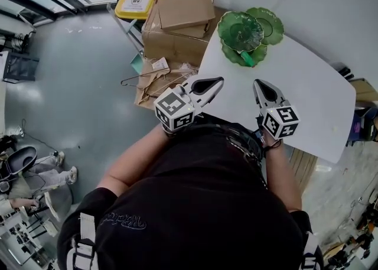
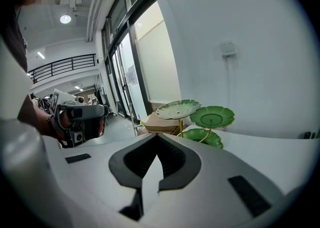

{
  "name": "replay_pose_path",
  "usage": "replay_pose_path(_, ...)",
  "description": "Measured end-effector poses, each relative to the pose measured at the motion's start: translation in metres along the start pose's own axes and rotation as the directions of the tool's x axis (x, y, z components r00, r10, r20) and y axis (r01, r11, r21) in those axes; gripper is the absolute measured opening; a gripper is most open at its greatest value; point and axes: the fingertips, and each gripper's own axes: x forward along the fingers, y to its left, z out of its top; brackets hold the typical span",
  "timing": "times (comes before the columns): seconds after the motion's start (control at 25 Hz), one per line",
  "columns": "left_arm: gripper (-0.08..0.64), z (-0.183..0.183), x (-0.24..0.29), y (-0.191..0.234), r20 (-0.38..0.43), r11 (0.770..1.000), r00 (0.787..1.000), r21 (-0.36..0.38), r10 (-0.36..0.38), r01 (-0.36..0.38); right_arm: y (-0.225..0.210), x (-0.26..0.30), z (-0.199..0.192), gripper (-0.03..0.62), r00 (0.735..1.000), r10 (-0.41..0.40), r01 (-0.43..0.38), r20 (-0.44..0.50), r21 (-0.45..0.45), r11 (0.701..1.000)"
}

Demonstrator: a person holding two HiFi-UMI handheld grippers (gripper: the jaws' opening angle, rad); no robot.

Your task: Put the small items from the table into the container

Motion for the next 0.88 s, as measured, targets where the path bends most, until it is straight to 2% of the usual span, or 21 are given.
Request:
replay_pose_path(0.24, 0.003, -0.019, 0.008, -0.012, -0.027, 0.998, 0.998, -0.040, -0.049, 0.048, -0.014, -0.015, -0.010, 0.017, 0.999, -0.042, 0.042, -0.011, 0.030, 0.999)
replay_pose_path(0.48, 0.003, -0.037, 0.026, -0.033, -0.051, 0.987, 0.990, -0.104, -0.130, 0.124, -0.031, -0.052, -0.028, 0.017, 0.992, -0.119, 0.122, -0.035, 0.084, 0.989)
replay_pose_path(0.68, 0.003, -0.045, 0.061, -0.064, -0.075, 0.962, 0.965, -0.127, -0.252, 0.241, -0.052, -0.094, -0.036, 0.017, 0.978, -0.207, 0.208, -0.025, 0.110, 0.972)
replay_pose_path(0.88, 0.003, -0.057, 0.111, -0.106, -0.116, 0.939, 0.934, -0.116, -0.337, 0.325, -0.088, -0.148, -0.060, 0.017, 0.959, -0.284, 0.283, -0.018, 0.159, 0.946)
